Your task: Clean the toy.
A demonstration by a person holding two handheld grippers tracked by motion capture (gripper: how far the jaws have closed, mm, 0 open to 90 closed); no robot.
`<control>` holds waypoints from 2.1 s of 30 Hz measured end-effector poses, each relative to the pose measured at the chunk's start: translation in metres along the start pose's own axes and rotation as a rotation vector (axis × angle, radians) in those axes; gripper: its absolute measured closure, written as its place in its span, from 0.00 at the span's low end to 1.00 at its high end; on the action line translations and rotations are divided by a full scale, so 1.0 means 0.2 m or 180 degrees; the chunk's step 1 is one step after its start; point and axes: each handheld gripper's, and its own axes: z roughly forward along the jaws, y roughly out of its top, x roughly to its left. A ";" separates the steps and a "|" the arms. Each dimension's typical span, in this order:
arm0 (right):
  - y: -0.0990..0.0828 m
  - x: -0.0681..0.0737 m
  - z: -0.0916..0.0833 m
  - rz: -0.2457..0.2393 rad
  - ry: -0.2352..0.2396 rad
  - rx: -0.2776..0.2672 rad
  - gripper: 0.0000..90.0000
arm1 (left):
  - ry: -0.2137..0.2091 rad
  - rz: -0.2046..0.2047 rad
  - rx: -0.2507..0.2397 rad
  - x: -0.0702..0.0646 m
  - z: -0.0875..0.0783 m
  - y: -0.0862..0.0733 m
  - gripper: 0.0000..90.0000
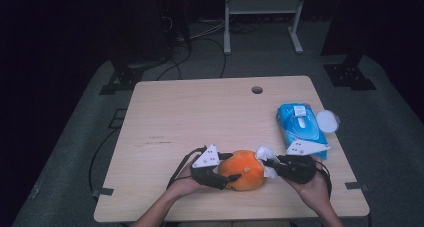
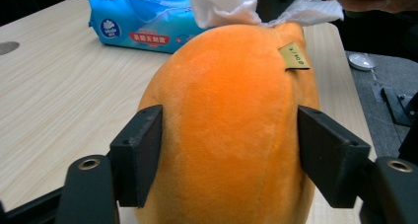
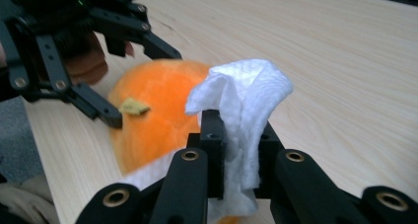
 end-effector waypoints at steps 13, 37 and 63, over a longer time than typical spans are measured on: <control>0.01 0.04 0.03 -0.0131 0.0367 0.0077 0.89 | -0.0167 -0.0144 0.0074 0.02 0.02 -0.01 0.23; 0.10 0.20 0.11 -0.0337 0.0318 0.0049 0.89 | -0.0068 0.0226 0.0008 -0.07 0.05 0.04 0.29; 0.05 0.13 0.06 -0.0386 0.0034 0.0105 0.88 | -0.0060 0.0093 0.0104 -0.02 0.02 0.01 0.27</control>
